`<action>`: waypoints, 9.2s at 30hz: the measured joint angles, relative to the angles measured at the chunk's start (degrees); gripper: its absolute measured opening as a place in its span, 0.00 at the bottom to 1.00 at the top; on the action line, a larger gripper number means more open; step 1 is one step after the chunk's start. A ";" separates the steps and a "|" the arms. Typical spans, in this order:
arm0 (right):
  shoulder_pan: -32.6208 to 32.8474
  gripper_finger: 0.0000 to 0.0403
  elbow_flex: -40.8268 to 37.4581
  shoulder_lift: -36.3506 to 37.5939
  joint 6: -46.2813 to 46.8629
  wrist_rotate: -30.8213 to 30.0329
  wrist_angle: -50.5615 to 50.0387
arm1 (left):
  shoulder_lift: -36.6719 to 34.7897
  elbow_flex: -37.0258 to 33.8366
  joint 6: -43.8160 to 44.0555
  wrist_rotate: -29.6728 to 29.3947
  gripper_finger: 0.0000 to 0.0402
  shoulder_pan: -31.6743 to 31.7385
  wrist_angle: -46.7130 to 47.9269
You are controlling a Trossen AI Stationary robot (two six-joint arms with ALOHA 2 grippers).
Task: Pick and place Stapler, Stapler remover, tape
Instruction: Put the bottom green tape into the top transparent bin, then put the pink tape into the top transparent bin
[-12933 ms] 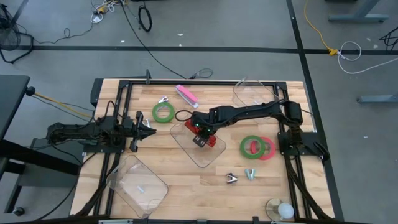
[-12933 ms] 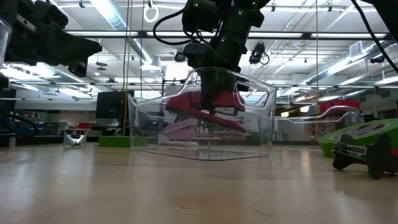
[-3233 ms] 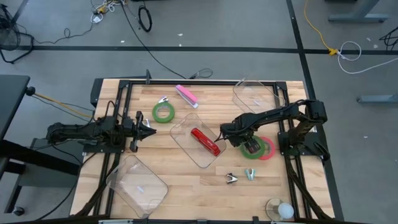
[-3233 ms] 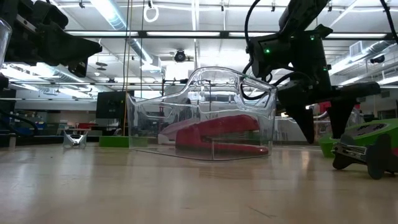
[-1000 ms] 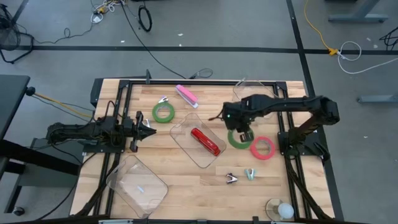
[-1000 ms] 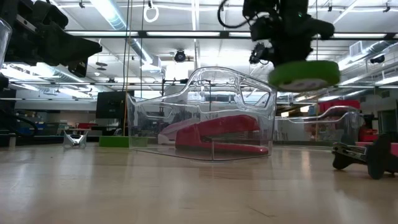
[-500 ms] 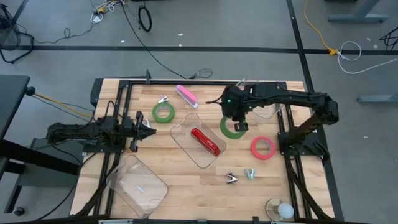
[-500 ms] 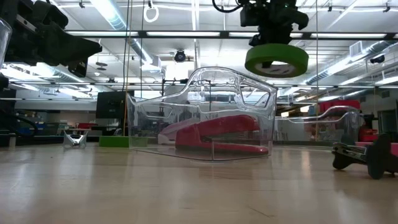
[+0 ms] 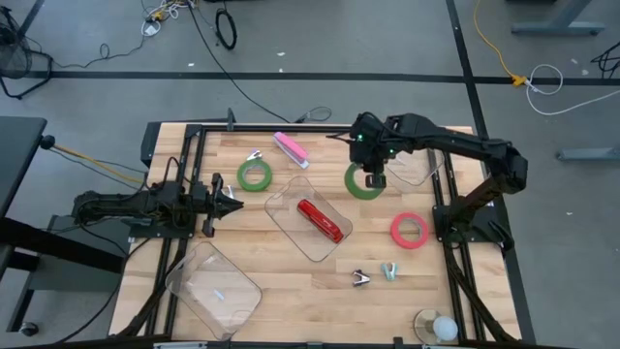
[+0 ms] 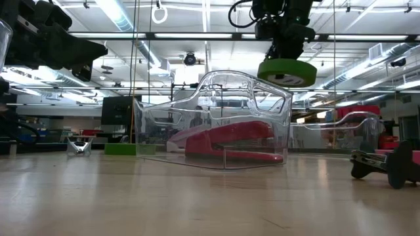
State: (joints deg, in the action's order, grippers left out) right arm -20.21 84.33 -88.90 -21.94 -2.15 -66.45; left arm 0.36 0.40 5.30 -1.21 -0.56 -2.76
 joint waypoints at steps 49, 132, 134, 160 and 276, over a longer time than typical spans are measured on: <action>-7.56 0.23 -0.02 -0.02 -2.80 -2.49 -1.90 | 0.00 0.00 0.00 0.00 0.07 0.00 0.00; -31.58 0.23 -18.11 -0.09 23.56 -12.40 13.39 | 0.00 -0.02 -0.02 0.00 0.07 0.00 0.02; -31.56 0.23 -18.42 -0.09 24.32 -12.32 13.89 | 0.00 -0.02 0.00 0.00 0.07 0.00 0.02; -31.56 0.24 -18.73 -0.09 24.09 -11.85 14.21 | 0.00 -0.01 -0.01 0.00 0.07 0.00 0.02; -31.39 0.49 -18.64 6.41 21.63 -2.44 14.56 | 0.00 0.00 0.00 0.00 0.07 0.00 0.02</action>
State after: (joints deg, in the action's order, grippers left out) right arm -51.60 65.69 -82.49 -0.30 -4.59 -51.90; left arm 0.36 0.40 5.30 -1.21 -0.56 -2.74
